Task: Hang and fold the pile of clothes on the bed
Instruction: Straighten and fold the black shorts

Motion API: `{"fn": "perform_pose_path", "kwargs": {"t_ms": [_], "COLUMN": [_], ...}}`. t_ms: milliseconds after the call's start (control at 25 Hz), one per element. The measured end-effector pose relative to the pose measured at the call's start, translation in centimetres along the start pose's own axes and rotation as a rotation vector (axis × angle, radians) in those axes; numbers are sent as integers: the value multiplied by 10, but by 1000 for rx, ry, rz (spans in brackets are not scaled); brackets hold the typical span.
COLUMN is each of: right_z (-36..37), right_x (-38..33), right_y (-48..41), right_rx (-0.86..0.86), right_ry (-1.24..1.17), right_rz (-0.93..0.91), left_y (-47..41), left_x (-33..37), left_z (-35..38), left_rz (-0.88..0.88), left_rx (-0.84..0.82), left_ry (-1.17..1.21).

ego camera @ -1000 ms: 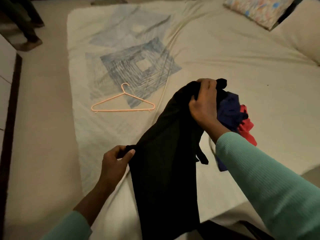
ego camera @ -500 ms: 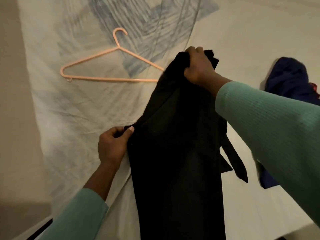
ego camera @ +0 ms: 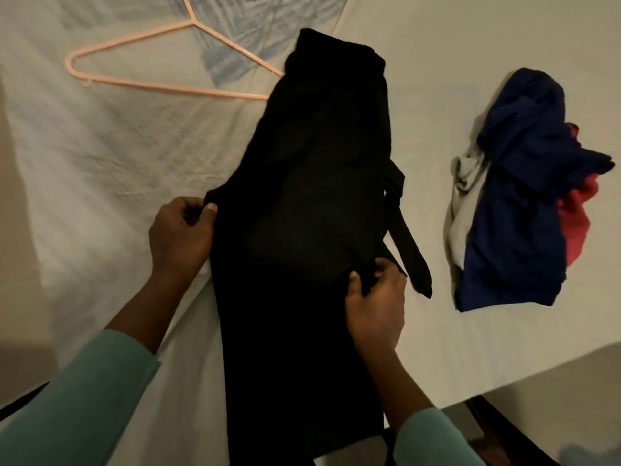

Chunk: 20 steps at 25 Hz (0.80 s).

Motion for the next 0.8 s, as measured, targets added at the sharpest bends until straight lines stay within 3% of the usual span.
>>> {"fn": "perform_pose_path", "kwargs": {"t_ms": [120, 320, 440, 520, 600, 680, 800], "right_z": [2, 2, 8, 2, -6, -7, -2], "right_x": [22, 43, 40, 42, 49, 57, 71], "right_y": [12, 9, 13, 12, 7, 3, 2], "right_rx": [-30, -66, -218, -157, -19, 11, -11], "right_ry": [-35, -467, -675, -700, -654, -584, -580], "right_rz": [29, 183, 201, 209, 222, 226, 236], "left_y": [27, 58, 76, 82, 82, 92, 120], "left_x": [-13, -25, -42, -51, -54, -55, -49], "left_z": [0, -5, 10, 19, 22, 31, 54], "left_rz": [-42, -95, -180, -177, -210, -353, -578], "left_rx": [-9, 93, -22, -85, -130, -220, -552], "left_ry": [-110, -46, -9, -50, 133, 445, 767]}}
Point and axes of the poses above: each hand's wrist, its own y-axis away from the middle knuckle, its own z-axis out of the palm, x = y × z, the point moved 7 cm from there along -y, towards the middle knuckle, and after that the axes turned 7 degrees about -z, right-handed, at the moved point
